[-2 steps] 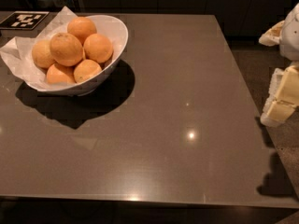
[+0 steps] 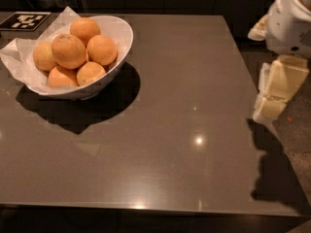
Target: Pick orange from white bowl
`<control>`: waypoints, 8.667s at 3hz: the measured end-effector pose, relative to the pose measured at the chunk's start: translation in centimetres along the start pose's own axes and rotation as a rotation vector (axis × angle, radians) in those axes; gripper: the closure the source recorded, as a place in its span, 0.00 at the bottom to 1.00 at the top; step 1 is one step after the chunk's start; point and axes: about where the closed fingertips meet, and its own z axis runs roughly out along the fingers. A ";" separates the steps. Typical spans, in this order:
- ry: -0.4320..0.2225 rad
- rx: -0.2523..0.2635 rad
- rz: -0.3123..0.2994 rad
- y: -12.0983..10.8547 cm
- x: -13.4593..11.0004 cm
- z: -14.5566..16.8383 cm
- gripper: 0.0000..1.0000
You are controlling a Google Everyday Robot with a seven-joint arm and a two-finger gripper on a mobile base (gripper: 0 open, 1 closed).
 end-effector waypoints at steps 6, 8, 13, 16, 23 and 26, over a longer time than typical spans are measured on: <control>-0.103 0.052 -0.169 -3.5 -20.1 0.5 0.00; -0.200 -0.101 -0.172 -6.4 -27.3 4.2 0.00; 0.007 0.125 -0.284 -6.7 -36.1 5.9 0.00; 0.002 0.088 -0.344 -8.6 -40.1 8.0 0.04; 0.030 -0.052 -0.411 -8.3 -41.4 13.7 0.27; 0.061 -0.070 -0.444 -7.9 -41.9 15.0 0.28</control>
Offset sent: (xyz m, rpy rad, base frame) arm 0.0133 0.0301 0.0060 -0.0446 0.0171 0.0611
